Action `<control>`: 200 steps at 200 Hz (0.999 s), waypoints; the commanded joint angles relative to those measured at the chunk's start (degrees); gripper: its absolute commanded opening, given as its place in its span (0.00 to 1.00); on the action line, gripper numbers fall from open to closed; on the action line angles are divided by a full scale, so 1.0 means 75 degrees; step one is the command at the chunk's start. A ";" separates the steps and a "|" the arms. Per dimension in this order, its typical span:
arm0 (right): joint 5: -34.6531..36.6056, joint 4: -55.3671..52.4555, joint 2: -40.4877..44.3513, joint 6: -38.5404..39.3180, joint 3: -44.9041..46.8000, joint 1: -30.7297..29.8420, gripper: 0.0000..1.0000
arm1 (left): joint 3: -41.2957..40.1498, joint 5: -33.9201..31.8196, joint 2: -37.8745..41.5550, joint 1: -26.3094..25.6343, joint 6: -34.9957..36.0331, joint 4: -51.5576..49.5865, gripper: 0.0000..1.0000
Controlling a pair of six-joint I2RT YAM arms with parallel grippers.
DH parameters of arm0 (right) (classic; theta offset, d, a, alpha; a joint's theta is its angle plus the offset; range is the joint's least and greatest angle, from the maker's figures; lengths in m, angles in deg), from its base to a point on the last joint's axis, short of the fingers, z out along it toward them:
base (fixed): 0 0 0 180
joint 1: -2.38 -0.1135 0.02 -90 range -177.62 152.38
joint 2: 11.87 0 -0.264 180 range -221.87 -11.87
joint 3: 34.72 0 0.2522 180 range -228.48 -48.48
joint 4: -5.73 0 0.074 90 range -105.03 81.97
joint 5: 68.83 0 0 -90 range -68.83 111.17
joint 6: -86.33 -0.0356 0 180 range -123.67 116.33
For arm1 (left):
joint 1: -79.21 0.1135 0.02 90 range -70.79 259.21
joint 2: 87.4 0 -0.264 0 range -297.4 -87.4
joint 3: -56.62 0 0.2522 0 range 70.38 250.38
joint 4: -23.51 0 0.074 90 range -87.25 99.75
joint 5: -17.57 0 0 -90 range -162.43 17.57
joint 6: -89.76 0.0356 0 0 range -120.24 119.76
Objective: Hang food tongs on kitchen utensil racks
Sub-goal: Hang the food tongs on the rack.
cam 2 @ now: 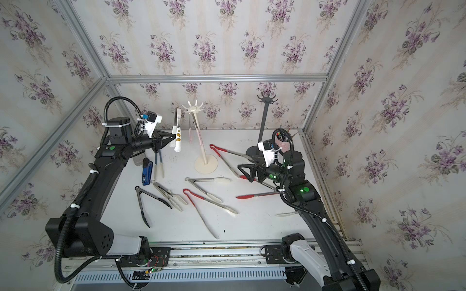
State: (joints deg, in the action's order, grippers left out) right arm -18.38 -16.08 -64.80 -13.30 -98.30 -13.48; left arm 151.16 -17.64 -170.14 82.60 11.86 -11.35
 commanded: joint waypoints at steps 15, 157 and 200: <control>0.0012 0.0005 0.0001 0.0134 -0.0084 -0.0007 1.00 | 0.0216 0.0535 -0.0313 0.0017 -0.0217 0.0118 0.09; 0.0117 -0.0062 0.0232 0.0127 0.0068 -0.0007 1.00 | 0.0361 0.0835 -0.0817 -0.0204 -0.0403 0.0119 0.10; 0.0127 -0.0090 0.0259 0.0147 0.0069 -0.0001 1.00 | 0.0180 0.0652 -0.0808 -0.0238 -0.0336 0.0083 0.10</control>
State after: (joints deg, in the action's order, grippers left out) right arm -17.22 -17.11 -63.07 -12.86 -97.76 -13.48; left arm 153.08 -12.66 -176.56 80.99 8.58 -11.64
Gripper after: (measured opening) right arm 0.998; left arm 0.100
